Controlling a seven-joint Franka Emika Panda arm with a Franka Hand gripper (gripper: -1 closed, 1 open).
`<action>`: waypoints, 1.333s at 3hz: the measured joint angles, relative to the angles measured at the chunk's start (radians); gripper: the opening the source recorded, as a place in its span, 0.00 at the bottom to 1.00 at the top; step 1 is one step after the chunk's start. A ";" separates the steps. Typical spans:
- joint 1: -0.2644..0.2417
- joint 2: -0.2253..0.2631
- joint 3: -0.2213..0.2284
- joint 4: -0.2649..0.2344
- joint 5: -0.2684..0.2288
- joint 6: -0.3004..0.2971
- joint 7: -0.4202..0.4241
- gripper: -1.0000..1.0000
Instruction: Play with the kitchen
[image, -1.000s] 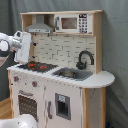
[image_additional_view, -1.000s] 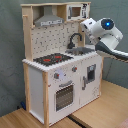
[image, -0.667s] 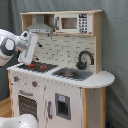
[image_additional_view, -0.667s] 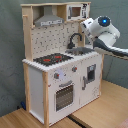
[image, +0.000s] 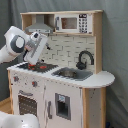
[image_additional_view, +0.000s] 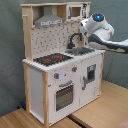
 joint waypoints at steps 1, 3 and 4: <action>-0.043 0.080 0.034 0.034 0.000 -0.009 0.057 1.00; -0.115 0.237 0.101 0.046 0.000 -0.033 0.165 1.00; -0.132 0.280 0.134 0.028 0.000 -0.079 0.241 1.00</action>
